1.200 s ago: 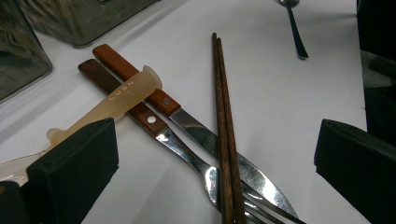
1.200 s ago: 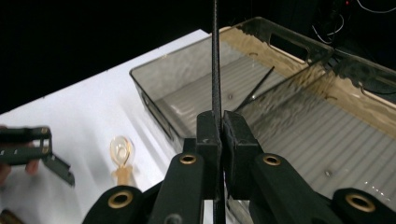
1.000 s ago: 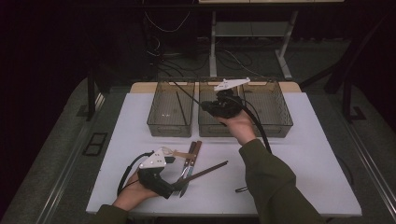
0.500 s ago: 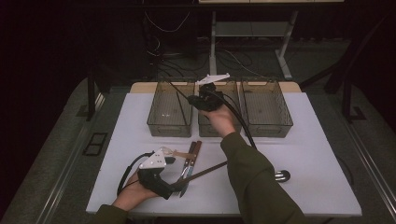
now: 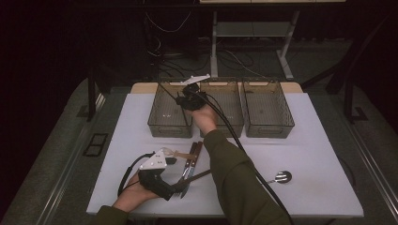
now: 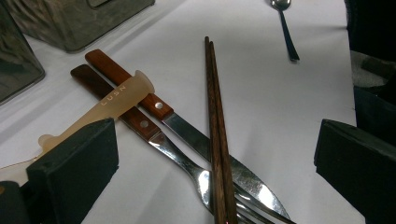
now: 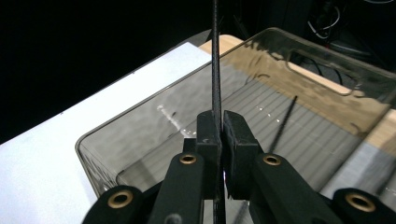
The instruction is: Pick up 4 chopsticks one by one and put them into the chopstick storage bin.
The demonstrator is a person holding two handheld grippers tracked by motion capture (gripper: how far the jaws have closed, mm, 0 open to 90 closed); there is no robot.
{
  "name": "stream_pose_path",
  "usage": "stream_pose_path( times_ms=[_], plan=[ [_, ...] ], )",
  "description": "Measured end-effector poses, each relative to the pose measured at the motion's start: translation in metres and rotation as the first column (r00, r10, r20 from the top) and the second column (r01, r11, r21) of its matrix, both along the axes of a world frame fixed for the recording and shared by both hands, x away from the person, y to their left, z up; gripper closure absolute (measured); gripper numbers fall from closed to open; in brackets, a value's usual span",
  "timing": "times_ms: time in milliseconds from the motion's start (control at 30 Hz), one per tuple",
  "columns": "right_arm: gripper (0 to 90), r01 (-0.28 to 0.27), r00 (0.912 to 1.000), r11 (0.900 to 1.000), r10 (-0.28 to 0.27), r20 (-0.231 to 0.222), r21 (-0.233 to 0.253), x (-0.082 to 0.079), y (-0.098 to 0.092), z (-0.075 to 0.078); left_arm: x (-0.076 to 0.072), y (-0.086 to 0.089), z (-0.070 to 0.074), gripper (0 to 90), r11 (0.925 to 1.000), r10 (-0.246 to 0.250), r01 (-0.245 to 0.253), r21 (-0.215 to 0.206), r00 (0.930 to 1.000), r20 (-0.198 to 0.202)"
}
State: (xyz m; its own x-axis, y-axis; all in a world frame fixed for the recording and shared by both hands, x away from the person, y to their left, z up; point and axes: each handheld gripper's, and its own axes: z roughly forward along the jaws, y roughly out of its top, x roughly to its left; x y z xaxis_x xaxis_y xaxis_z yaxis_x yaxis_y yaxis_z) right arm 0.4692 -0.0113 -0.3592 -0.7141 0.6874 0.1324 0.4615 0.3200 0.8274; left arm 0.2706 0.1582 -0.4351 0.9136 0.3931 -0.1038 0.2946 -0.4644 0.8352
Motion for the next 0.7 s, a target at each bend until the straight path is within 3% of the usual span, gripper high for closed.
stream_pose_path(
  times_ms=[233,700],
  plan=[
    [85.7,-0.023,0.9995,1.000,0.023,-0.022,-0.016,0.003,0.021,-0.013,-0.001,-0.001,0.000,0.0,1.0000,0.001,-0.001,-0.008,1.0000,-0.003],
    [84.6,-0.009,0.9979,0.998,0.005,-0.065,-0.063,0.004,0.030,-0.030,0.000,-0.001,0.000,0.0,1.0000,-0.002,0.002,-0.005,1.0000,-0.005]
  ],
)
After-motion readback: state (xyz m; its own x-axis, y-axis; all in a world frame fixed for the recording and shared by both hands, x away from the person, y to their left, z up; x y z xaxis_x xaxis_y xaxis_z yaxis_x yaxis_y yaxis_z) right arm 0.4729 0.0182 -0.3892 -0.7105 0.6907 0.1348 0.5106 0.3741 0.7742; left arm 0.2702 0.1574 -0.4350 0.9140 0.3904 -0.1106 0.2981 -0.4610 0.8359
